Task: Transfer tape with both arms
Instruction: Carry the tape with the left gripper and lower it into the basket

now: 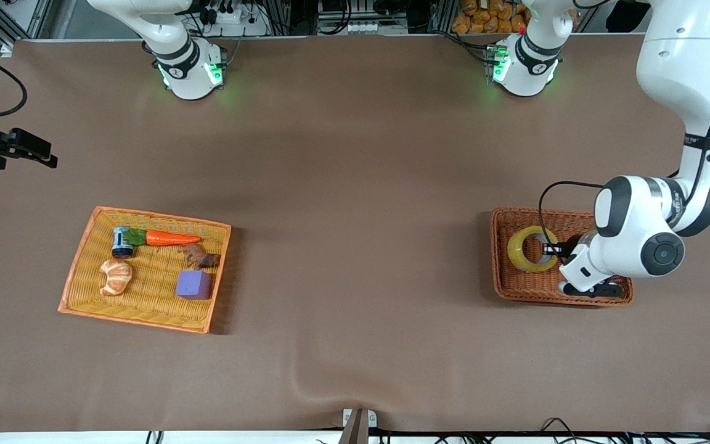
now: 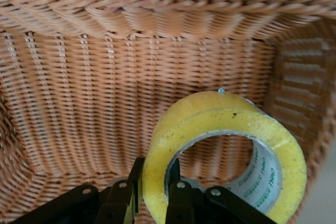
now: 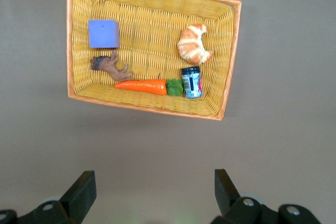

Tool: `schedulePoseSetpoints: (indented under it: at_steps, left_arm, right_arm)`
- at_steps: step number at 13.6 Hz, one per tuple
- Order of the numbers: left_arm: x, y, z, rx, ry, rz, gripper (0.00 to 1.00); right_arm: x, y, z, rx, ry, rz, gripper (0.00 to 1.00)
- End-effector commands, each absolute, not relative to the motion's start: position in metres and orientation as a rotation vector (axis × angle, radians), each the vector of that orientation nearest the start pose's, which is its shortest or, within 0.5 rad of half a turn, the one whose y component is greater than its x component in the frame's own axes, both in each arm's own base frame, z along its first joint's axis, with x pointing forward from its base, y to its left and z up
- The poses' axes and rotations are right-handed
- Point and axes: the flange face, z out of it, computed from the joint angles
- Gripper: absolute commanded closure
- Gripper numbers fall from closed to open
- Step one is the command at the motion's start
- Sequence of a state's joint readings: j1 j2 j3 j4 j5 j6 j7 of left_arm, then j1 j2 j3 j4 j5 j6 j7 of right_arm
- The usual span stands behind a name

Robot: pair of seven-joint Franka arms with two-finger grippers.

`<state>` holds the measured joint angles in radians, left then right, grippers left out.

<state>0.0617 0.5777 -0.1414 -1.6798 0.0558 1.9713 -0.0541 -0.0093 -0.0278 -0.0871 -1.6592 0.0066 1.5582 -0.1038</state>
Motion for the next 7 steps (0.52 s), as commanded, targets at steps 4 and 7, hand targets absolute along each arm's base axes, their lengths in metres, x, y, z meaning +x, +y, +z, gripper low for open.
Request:
schedulePoseSetpoints:
  at_steps: [4, 7]
  left_arm:
    - [0.649, -0.030, 0.238, -3.090, 0.121, 0.435, 0.00]
    - [0.663, -0.027, 0.273, -3.082, 0.155, 0.354, 0.00]
  right_arm:
    - [0.545, -0.049, 0.605, -3.136, -0.036, 0.072, 0.00]
    - [0.545, -0.050, 0.605, -3.132, -0.034, 0.069, 0.00]
